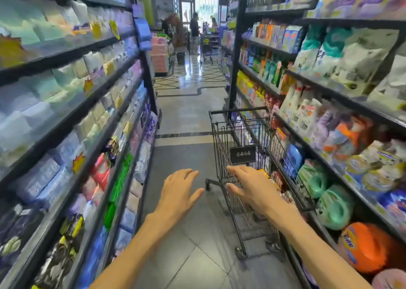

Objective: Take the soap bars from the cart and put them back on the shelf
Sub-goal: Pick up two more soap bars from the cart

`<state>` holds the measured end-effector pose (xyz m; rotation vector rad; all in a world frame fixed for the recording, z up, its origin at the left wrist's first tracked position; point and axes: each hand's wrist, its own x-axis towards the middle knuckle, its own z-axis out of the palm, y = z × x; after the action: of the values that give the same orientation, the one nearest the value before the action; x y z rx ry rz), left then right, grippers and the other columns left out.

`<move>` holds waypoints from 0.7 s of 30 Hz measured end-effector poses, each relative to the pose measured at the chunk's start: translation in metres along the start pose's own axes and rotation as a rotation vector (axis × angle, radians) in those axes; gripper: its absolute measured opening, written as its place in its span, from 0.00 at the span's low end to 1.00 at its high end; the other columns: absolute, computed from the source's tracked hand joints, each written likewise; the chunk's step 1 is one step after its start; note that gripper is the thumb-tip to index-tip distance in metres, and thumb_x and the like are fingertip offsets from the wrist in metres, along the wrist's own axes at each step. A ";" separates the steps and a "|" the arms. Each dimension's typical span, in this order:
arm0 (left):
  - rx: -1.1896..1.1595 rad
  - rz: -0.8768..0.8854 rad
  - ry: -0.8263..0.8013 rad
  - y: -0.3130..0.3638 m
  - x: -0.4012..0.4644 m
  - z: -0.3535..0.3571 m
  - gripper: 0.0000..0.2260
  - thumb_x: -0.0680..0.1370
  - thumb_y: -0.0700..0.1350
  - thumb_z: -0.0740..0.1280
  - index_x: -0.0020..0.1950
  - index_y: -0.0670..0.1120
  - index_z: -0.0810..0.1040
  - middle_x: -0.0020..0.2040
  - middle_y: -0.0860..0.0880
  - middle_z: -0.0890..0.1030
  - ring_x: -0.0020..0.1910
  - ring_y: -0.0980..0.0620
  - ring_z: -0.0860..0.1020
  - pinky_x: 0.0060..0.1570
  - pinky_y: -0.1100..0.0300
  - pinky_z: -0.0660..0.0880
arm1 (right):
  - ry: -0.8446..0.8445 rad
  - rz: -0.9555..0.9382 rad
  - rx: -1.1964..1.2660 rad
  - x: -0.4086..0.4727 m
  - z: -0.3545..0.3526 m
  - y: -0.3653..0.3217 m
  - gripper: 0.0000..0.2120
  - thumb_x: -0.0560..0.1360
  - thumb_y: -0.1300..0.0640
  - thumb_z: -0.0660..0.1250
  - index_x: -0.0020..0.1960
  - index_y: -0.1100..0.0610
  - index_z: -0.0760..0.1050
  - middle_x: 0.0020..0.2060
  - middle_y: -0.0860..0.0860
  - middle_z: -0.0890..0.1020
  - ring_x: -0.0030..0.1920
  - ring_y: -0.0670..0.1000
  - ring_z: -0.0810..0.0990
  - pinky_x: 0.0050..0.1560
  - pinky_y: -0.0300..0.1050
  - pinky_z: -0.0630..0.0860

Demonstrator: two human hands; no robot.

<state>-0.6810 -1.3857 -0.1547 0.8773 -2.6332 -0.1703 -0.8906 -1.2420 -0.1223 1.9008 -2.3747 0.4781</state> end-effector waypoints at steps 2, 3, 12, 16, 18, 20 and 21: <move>0.007 0.003 -0.016 -0.016 0.039 0.014 0.29 0.77 0.64 0.58 0.72 0.48 0.74 0.68 0.47 0.77 0.67 0.45 0.75 0.66 0.47 0.73 | -0.008 0.007 0.006 0.038 0.011 0.018 0.28 0.79 0.40 0.62 0.76 0.49 0.65 0.69 0.48 0.75 0.66 0.50 0.75 0.64 0.49 0.75; 0.009 -0.002 -0.032 -0.024 0.059 0.020 0.30 0.77 0.64 0.57 0.73 0.48 0.73 0.68 0.47 0.76 0.68 0.46 0.74 0.66 0.47 0.73 | -0.021 0.013 0.012 0.058 0.016 0.027 0.28 0.79 0.40 0.62 0.76 0.49 0.64 0.70 0.47 0.75 0.67 0.49 0.75 0.65 0.48 0.75; -0.009 0.005 -0.062 -0.072 0.228 0.070 0.27 0.78 0.63 0.61 0.72 0.49 0.73 0.69 0.48 0.76 0.67 0.46 0.75 0.65 0.47 0.74 | -0.097 0.071 0.016 0.214 0.047 0.116 0.28 0.80 0.41 0.62 0.76 0.48 0.65 0.69 0.48 0.75 0.66 0.52 0.75 0.62 0.48 0.74; -0.056 0.087 -0.124 -0.073 0.310 0.099 0.27 0.80 0.62 0.62 0.75 0.50 0.70 0.72 0.48 0.73 0.71 0.46 0.72 0.69 0.48 0.70 | -0.089 0.159 0.005 0.256 0.058 0.161 0.29 0.79 0.39 0.61 0.77 0.48 0.63 0.69 0.47 0.74 0.67 0.50 0.74 0.65 0.48 0.74; -0.073 0.160 -0.151 -0.069 0.355 0.117 0.27 0.81 0.60 0.63 0.76 0.50 0.69 0.73 0.48 0.72 0.72 0.46 0.70 0.71 0.49 0.69 | -0.065 0.227 -0.002 0.273 0.065 0.188 0.28 0.80 0.39 0.61 0.77 0.47 0.64 0.69 0.46 0.74 0.67 0.49 0.74 0.65 0.48 0.74; -0.089 0.244 -0.176 -0.063 0.399 0.135 0.27 0.81 0.61 0.62 0.77 0.50 0.68 0.74 0.50 0.71 0.73 0.48 0.69 0.71 0.50 0.68 | -0.055 0.310 -0.012 0.287 0.070 0.212 0.29 0.79 0.39 0.61 0.77 0.47 0.64 0.69 0.45 0.74 0.68 0.48 0.73 0.66 0.47 0.73; -0.104 0.288 -0.186 -0.059 0.421 0.146 0.27 0.81 0.61 0.62 0.77 0.50 0.68 0.74 0.50 0.71 0.73 0.48 0.69 0.71 0.51 0.69 | -0.051 0.355 -0.021 0.294 0.073 0.223 0.29 0.79 0.39 0.61 0.77 0.47 0.64 0.70 0.45 0.74 0.68 0.47 0.73 0.66 0.47 0.73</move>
<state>-1.0151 -1.6854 -0.1784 0.4603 -2.8560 -0.3241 -1.1644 -1.4963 -0.1657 1.4999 -2.7495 0.4249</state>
